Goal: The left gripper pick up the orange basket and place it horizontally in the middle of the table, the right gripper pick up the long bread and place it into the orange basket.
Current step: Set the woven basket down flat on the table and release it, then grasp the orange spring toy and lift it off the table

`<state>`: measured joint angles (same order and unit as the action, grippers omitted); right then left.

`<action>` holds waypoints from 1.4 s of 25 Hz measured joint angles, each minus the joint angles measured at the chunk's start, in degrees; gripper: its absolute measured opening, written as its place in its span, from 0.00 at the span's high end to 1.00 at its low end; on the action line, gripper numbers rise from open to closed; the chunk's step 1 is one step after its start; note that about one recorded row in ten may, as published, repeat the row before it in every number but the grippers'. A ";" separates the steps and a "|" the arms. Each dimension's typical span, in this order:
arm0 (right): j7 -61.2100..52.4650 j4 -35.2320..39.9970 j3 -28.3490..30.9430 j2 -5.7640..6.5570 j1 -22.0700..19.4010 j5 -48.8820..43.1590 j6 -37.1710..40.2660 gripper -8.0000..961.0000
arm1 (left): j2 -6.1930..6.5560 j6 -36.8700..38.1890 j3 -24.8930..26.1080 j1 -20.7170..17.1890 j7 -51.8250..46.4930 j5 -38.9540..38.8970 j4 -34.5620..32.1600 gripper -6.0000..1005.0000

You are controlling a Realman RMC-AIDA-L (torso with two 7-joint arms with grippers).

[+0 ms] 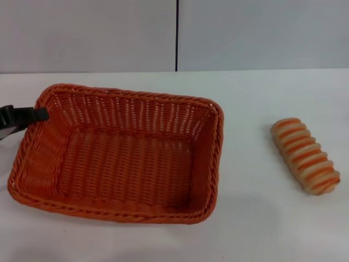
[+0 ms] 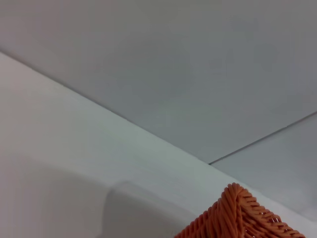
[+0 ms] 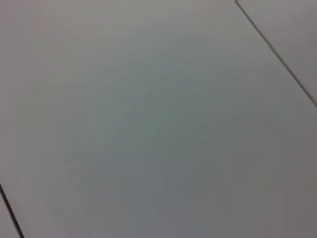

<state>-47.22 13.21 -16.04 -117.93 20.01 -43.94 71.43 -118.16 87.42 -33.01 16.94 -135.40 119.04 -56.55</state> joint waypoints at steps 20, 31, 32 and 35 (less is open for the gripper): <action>-0.55 -0.58 0.40 -0.37 0.38 -0.07 0.00 0.38 | 0.11 -0.77 0.65 -1.22 3.80 -4.76 3.54 0.76; -4.29 0.16 -0.55 0.33 -0.02 -3.39 -0.03 0.38 | 1.36 -0.95 9.95 -0.64 15.40 -5.97 5.43 0.38; -5.01 0.74 -0.58 0.46 -0.03 -4.96 -0.17 0.38 | 1.45 -0.95 13.04 -0.28 19.56 -7.39 6.85 0.38; -13.29 5.73 -0.62 1.39 0.14 -16.17 -2.43 0.38 | 1.52 -0.88 17.90 0.20 27.30 -12.03 10.56 0.39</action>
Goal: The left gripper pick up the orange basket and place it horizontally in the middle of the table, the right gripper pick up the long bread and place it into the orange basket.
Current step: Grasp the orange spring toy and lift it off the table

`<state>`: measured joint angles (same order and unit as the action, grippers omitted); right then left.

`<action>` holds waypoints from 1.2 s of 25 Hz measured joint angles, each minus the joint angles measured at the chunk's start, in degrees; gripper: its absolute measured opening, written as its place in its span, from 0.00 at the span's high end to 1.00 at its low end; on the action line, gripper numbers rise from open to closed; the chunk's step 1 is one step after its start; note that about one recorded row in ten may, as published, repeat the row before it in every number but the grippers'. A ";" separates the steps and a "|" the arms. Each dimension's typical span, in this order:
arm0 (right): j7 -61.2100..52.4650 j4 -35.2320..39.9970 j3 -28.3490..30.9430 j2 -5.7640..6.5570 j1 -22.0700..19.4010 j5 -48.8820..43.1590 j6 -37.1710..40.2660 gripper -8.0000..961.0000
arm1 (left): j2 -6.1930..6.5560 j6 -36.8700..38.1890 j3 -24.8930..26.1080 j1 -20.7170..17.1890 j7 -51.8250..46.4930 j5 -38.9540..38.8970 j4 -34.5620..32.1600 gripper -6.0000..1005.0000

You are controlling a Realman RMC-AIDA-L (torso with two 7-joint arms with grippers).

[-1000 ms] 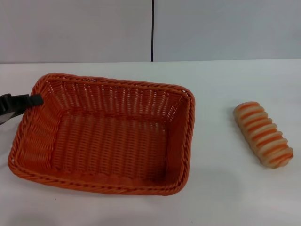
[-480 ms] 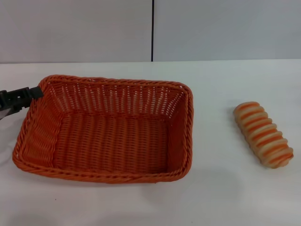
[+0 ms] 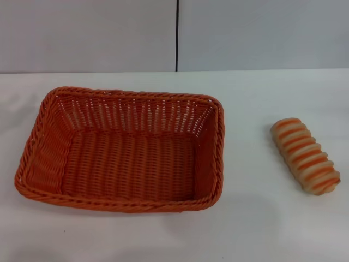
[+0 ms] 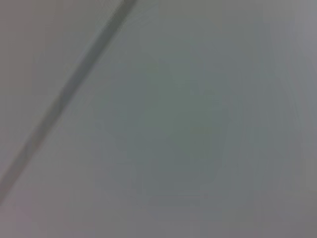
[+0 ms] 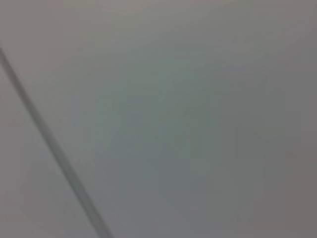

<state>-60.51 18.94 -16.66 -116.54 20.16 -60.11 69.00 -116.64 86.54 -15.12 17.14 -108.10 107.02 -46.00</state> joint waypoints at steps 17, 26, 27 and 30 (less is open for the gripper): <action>-51.85 33.44 -9.43 6.53 11.49 -63.21 20.13 0.30 | -1.23 16.86 4.15 -1.39 53.42 -26.86 28.25 0.40; -60.88 34.41 -21.63 5.97 19.67 -76.20 19.55 0.26 | -1.58 18.10 0.61 -0.28 54.63 -26.81 32.10 0.40; -61.81 34.20 -23.46 5.92 20.32 -77.05 19.46 0.25 | -1.56 18.12 0.50 -0.17 55.29 -26.80 32.76 0.40; -65.11 32.98 -28.33 5.76 22.51 -80.81 19.40 0.25 | -1.58 17.98 -0.31 -0.09 56.10 -26.78 33.24 0.40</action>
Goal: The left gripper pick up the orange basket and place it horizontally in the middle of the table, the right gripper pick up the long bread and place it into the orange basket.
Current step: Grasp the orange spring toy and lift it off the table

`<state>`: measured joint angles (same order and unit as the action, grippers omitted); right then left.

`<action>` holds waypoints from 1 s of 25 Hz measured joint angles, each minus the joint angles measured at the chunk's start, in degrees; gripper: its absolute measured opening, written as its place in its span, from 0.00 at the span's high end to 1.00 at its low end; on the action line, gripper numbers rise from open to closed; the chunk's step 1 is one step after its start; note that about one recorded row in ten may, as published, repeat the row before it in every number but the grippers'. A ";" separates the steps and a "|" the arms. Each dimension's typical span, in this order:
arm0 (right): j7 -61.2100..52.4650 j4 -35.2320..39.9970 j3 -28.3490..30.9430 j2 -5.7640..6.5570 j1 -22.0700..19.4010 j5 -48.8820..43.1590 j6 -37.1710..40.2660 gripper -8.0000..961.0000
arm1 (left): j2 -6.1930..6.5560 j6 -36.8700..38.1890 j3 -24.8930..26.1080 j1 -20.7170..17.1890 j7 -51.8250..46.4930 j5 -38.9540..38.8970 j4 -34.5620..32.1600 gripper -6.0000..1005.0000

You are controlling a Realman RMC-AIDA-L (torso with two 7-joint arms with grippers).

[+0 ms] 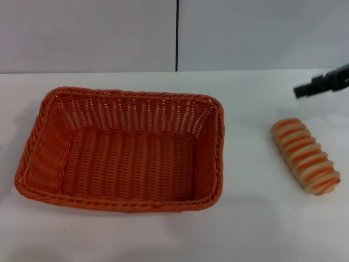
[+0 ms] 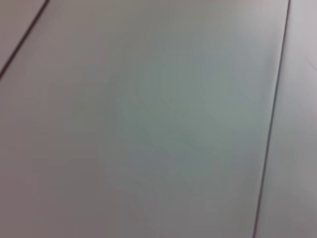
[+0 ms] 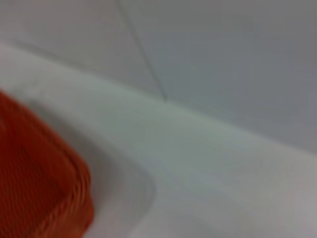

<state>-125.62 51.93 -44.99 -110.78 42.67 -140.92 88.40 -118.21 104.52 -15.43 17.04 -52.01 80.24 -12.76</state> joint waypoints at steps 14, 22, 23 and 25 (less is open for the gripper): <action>-4.99 -7.12 -7.81 -3.51 6.78 -13.12 0.29 0.25 | 0.00 -0.75 -1.27 0.48 0.60 0.01 0.10 0.40; -5.86 -8.57 -10.01 -3.76 7.41 -14.31 -0.08 0.25 | 0.02 -1.96 -1.28 0.64 0.68 0.00 0.52 0.40; -6.05 -8.62 -10.02 -3.76 7.44 -14.57 -0.08 0.25 | 0.05 -1.98 -1.28 0.64 0.70 0.00 0.64 0.40; -6.27 -8.54 -9.87 -3.74 7.26 -15.19 -0.04 0.25 | 0.08 -2.05 -1.27 0.63 0.73 0.00 0.71 0.40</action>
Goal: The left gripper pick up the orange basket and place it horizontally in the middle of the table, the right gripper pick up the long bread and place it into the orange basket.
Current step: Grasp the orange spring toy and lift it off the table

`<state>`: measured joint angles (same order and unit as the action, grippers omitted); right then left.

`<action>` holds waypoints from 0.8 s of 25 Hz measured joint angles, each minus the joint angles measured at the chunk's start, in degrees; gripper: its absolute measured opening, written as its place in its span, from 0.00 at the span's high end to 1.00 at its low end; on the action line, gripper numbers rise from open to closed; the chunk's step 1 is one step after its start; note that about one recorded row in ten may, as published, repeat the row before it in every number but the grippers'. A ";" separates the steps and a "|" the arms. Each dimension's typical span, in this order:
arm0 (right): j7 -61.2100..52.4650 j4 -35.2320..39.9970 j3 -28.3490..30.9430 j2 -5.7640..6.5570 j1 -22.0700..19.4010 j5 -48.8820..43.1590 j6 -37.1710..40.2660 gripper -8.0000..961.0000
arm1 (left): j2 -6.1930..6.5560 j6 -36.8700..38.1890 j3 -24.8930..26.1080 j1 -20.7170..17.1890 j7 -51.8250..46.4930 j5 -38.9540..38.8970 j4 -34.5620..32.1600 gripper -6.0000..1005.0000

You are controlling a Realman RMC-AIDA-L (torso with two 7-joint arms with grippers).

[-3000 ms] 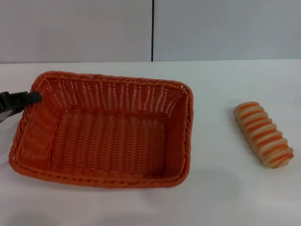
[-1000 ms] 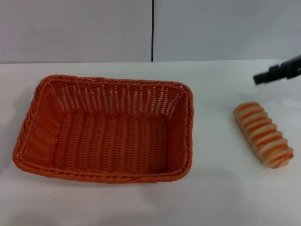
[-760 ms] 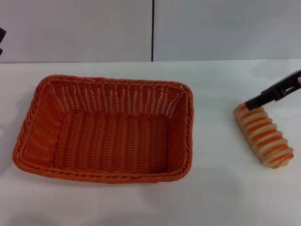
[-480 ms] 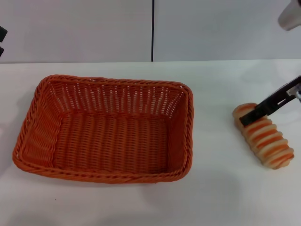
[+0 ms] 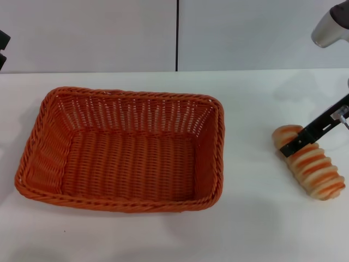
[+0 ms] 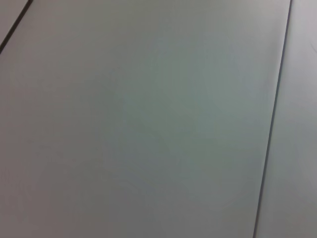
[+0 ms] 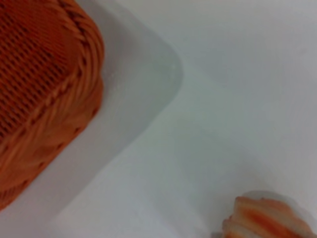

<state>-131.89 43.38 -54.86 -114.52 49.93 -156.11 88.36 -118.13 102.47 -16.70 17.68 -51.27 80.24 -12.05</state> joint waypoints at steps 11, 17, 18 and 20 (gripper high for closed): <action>-0.59 0.29 0.47 1.08 -1.88 -0.56 -0.44 0.25 | 0.01 -1.40 0.00 0.78 0.04 0.00 0.01 0.40; -0.87 1.01 0.45 1.30 -3.03 -0.68 -1.23 0.25 | 0.00 -1.82 -0.18 1.20 0.04 0.00 0.09 0.40; -0.87 1.01 0.45 1.30 -3.03 -0.68 -1.23 0.25 | 0.00 -1.90 -0.32 1.24 0.04 0.00 0.12 0.40; -0.89 2.43 0.46 1.26 -3.88 -0.60 -1.22 0.28 | 0.00 -1.93 -0.42 1.27 0.04 0.00 0.15 0.40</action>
<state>-132.78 45.82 -54.40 -113.26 46.05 -156.71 87.14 -118.13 100.53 -17.12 18.95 -51.23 80.24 -11.90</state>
